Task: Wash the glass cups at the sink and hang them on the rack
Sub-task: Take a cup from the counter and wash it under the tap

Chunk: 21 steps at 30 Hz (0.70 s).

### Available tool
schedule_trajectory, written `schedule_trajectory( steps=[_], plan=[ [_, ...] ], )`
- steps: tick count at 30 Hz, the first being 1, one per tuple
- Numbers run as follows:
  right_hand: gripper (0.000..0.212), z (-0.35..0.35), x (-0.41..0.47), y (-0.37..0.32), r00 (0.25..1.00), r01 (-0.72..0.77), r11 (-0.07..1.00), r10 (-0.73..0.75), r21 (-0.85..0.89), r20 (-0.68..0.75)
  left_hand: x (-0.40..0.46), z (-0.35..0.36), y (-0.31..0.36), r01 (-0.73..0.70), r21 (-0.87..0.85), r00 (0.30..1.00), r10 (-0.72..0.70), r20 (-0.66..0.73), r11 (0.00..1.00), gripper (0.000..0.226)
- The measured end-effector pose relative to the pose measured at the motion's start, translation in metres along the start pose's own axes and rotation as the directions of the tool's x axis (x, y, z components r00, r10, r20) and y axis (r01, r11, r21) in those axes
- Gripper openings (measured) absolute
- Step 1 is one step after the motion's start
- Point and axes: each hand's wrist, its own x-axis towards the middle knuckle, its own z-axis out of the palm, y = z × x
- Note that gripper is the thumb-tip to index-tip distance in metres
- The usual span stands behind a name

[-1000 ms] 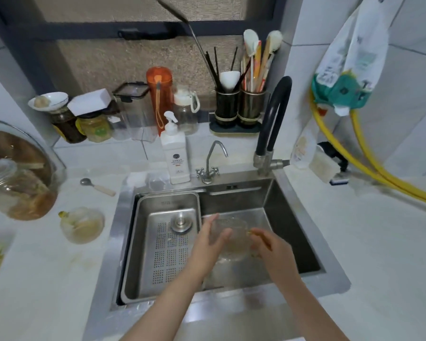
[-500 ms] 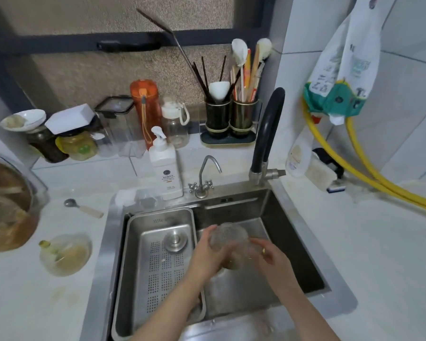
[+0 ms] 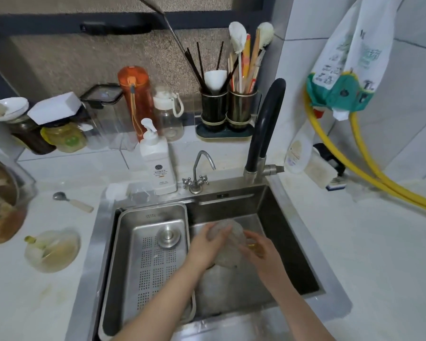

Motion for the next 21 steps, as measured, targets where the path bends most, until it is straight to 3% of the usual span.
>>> schedule_trajectory(
  steps=[4, 10, 12, 17, 21],
  plan=[
    [0.037, -0.006, 0.005, -0.001, 0.999, -0.037, 0.993, 0.034, 0.112, 0.030, 0.004, 0.007, 0.000, 0.036, -0.025, 0.999, -0.036, -0.020, 0.999, 0.064],
    [0.028, -0.023, 0.012, -0.005, 0.993, -0.119, 0.908, 0.114, 0.403, 0.036, 0.005, 0.014, 0.001, -0.026, -0.137, 0.999, 0.021, -0.036, 0.990, 0.068],
    [0.022, -0.029, 0.017, -0.006, 0.988, -0.137, 0.878, 0.157, 0.458, -0.005, 0.007, 0.014, -0.004, -0.063, -0.137, 0.998, 0.064, 0.002, 0.989, 0.079],
    [0.020, -0.040, 0.031, -0.011, 0.991, -0.126, 0.878, 0.131, 0.462, 0.021, 0.007, 0.011, -0.005, -0.077, -0.097, 0.993, 0.085, 0.078, 0.992, 0.126],
    [0.021, -0.051, 0.039, -0.018, 0.996, -0.044, 0.907, 0.010, 0.418, 0.083, 0.014, 0.012, 0.005, -0.051, -0.092, 0.992, 0.062, 0.112, 0.994, 0.135]
  ],
)
